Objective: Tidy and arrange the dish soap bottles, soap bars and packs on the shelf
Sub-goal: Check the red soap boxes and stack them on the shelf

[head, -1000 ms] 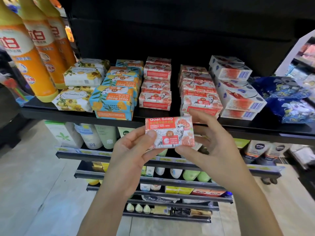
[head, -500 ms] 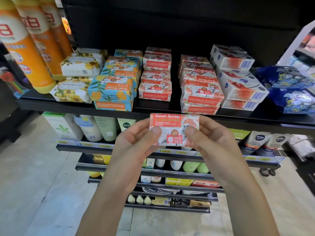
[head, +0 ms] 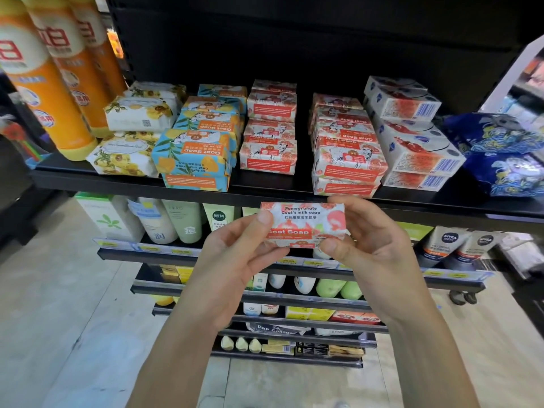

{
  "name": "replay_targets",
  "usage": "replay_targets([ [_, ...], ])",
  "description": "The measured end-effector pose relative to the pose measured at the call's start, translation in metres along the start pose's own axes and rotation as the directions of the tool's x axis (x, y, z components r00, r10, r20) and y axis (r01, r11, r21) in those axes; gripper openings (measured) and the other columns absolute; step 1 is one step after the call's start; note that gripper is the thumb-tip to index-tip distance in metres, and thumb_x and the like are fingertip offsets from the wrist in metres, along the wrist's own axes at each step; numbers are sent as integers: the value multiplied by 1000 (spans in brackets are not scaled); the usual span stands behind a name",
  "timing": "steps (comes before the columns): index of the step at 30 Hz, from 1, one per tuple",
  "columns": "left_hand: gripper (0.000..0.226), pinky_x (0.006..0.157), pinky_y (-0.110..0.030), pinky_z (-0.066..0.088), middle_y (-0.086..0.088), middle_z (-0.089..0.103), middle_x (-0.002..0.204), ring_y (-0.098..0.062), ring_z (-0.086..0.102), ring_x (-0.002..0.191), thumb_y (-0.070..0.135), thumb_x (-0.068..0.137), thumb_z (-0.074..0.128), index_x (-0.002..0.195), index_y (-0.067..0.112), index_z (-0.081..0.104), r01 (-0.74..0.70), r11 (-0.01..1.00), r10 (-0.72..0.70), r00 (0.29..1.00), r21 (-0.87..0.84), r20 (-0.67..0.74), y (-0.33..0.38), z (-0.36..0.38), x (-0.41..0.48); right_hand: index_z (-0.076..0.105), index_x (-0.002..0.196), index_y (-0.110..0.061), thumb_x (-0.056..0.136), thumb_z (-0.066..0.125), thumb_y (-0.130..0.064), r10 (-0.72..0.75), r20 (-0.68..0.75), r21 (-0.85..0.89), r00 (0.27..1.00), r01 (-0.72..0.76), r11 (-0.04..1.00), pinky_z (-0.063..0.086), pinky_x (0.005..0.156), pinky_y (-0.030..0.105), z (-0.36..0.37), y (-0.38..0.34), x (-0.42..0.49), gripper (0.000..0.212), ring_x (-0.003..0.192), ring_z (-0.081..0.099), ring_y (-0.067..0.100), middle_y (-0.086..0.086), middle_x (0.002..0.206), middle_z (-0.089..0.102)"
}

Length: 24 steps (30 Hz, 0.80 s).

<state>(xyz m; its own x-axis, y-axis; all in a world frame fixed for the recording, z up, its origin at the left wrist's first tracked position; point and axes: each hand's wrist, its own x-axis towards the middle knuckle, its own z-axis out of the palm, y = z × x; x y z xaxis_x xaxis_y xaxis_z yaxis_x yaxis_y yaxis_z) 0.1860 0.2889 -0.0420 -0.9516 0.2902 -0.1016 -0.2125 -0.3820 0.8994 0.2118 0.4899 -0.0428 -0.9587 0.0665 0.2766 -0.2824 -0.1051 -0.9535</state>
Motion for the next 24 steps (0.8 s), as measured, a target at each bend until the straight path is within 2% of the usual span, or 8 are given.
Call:
replay_targets([
  [6, 46, 98, -35, 57, -15, 76, 113, -27, 73, 109, 33, 83, 68, 117, 2, 69, -31, 999, 30, 999, -33, -26, -3, 0, 1, 64, 125, -14, 76, 79, -5, 28, 10, -5, 1000, -28, 1000, 54, 96, 31, 1, -1, 0, 52, 120, 65, 23, 6, 122, 73],
  [8, 43, 98, -35, 57, -16, 75, 116, -29, 72, 112, 32, 91, 72, 120, 1, 69, -41, 999, 40, 999, -22, -20, -4, -1, 2, 63, 131, -18, 78, 86, -25, 100, 21, 9, 995, -101, 995, 54, 97, 30, 1, 0, 0, 59, 123, 64, 22, 4, 128, 70],
  [11, 50, 100, -36, 55, -16, 74, 120, -29, 69, 117, 31, 89, 69, 128, 0, 65, -53, 999, 53, 998, -13, -21, -6, -3, 3, 62, 136, -20, 66, 87, -62, 236, -14, -34, 972, -236, 971, 52, 102, 36, -1, 1, 0, 86, 124, 64, 20, 3, 131, 69],
  [13, 51, 102, -37, 55, -15, 74, 120, -28, 70, 117, 30, 88, 72, 130, 1, 64, -59, 998, 59, 998, -20, -32, -6, -3, 3, 62, 135, -17, 60, 85, -71, 286, -57, -53, 956, -289, 956, 50, 105, 42, -2, 3, 2, 96, 119, 68, 21, 4, 128, 71],
  [17, 52, 103, -37, 54, -13, 74, 121, -26, 69, 118, 28, 89, 75, 132, 1, 62, -64, 997, 63, 997, -31, -39, -7, -4, 3, 62, 135, -14, 57, 87, -70, 323, -92, -76, 942, -330, 941, 49, 108, 45, -3, 4, 2, 99, 112, 71, 21, 4, 125, 72],
  [20, 52, 104, -38, 53, -13, 73, 123, -26, 68, 120, 26, 89, 72, 134, 1, 60, -59, 998, 58, 998, -31, -39, -7, -5, 3, 64, 132, -12, 64, 85, -58, 332, -98, -65, 938, -339, 939, 50, 108, 45, -2, 3, 2, 85, 108, 73, 21, 6, 121, 74],
  [24, 53, 104, -36, 53, -13, 73, 123, -25, 68, 119, 24, 89, 76, 136, 4, 60, -54, 997, 51, 998, -55, -47, -8, -5, 4, 68, 128, -14, 68, 87, -50, 329, -118, -34, 937, -335, 942, 49, 109, 46, -1, 5, 1, 73, 114, 70, 21, 8, 123, 73],
])
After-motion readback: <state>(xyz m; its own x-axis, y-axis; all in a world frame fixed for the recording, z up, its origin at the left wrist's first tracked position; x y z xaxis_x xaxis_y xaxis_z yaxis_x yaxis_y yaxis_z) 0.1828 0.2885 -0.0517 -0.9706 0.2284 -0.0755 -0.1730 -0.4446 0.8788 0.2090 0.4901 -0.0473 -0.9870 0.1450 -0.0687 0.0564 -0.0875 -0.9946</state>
